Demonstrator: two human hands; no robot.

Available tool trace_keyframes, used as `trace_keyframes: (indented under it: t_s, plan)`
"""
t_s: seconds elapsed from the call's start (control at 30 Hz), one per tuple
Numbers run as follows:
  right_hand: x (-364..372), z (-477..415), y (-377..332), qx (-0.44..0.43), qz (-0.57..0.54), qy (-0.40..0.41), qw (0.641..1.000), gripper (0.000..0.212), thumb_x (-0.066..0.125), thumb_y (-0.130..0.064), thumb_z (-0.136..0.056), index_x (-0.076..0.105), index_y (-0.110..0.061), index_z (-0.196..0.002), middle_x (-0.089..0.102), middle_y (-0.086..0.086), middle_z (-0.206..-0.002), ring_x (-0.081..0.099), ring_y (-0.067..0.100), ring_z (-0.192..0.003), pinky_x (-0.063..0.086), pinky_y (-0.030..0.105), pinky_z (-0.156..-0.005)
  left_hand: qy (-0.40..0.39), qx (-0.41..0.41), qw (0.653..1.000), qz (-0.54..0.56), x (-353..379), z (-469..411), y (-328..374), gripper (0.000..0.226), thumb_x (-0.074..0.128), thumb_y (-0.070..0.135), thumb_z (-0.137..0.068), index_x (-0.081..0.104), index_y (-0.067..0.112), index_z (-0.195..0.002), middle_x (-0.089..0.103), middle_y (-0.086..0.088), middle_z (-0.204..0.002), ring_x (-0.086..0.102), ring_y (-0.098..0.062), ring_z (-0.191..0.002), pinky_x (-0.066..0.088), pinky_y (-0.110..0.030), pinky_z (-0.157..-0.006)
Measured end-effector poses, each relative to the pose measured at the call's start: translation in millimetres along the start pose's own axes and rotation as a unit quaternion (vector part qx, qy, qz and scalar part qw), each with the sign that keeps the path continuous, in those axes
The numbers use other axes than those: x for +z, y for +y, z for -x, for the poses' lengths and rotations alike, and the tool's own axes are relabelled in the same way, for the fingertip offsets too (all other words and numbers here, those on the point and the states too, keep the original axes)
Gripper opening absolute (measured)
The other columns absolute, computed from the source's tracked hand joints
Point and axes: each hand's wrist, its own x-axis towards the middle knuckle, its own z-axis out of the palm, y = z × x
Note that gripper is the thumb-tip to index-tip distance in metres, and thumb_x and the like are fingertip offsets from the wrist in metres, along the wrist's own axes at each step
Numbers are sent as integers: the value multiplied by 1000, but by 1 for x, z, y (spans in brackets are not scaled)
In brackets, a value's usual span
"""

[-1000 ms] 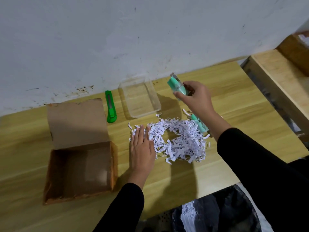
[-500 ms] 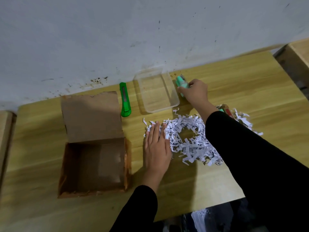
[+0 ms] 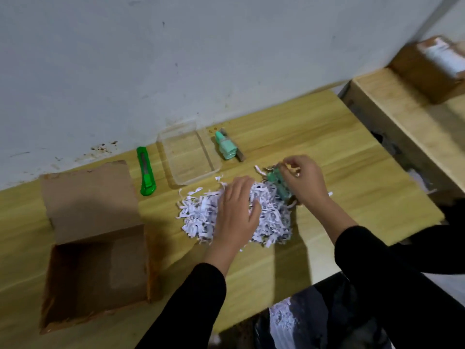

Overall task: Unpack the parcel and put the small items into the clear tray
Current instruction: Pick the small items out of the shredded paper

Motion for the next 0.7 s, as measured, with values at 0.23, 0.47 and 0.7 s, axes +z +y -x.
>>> trace_keyframes:
  t_s: [0.23, 0.47, 0.7]
  plan:
    - [-19, 48, 55, -40, 40, -76, 995, 34, 60, -12, -88, 60, -8, -121, 65, 14, -121, 59, 27, -112, 41, 26, -92, -191, -19, 973, -127, 43, 3, 6, 62, 20, 50, -98, -6, 25, -149, -14, 2, -158, -16, -16, -145, -8, -36, -119]
    - [-33, 65, 73, -41, 70, -5, 997, 21, 62, -8, -84, 70, -7, -103, 68, 11, -113, 57, 31, -106, 37, 25, -88, -185, -13, 973, -140, 28, 23, -8, 59, 21, 47, -99, -4, 27, -149, -8, 3, -159, -14, -14, -146, -8, -34, -117]
    - [-9, 38, 23, -107, 88, -63, 988, 42, 66, -22, -80, 58, -9, -119, 58, 12, -121, 52, 30, -113, 46, 42, -94, -159, -16, 979, -128, 32, 31, -7, 59, 23, 46, -99, -1, 26, -150, -5, 5, -159, -11, -12, -146, -10, -30, -115]
